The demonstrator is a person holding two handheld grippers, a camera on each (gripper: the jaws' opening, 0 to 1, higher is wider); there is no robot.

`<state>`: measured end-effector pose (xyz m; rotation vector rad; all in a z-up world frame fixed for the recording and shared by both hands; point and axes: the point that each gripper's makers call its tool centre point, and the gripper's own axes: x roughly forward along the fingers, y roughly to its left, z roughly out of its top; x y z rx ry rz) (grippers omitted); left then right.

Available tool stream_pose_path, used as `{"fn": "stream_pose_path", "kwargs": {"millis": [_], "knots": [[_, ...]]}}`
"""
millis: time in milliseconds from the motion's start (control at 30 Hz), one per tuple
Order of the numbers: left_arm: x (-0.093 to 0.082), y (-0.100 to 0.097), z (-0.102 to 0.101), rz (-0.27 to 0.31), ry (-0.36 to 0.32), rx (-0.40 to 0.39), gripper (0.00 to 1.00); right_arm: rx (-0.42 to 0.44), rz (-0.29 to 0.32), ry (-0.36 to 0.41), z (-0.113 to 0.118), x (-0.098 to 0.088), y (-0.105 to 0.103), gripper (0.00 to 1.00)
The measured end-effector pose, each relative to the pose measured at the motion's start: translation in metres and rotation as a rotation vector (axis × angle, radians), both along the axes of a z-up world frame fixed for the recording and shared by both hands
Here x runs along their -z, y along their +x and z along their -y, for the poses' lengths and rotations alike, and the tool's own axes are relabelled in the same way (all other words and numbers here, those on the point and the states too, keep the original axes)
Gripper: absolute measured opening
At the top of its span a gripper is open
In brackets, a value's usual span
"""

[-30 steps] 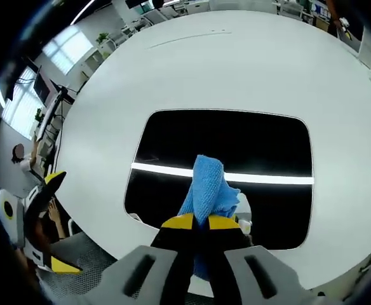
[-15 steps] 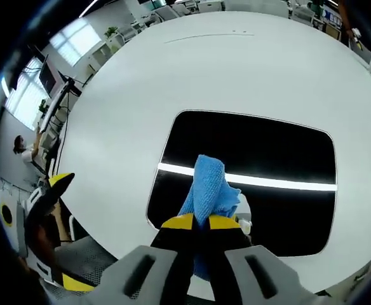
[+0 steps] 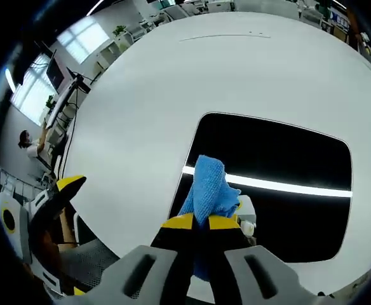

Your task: Wipe the mirror surface with the cleaning cloth until all visible marks leave the cleaned area.

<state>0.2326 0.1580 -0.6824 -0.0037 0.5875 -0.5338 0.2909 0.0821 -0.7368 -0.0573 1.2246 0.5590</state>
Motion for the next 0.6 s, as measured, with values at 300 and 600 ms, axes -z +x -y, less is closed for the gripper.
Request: {"fn": "stream_pose_path", "kwargs": {"millis": [300, 600], "knots": [[-0.001, 0.003, 0.0, 0.01, -0.001, -0.001, 0.99, -0.033, 0.001, 0.011, -0.008, 0.0, -0.001, 0.0], [-0.001, 0.005, -0.002, 0.009, 0.001, -0.007, 0.99, -0.053, -0.007, 0.024, -0.013, 0.0, -0.003, 0.0]]}}
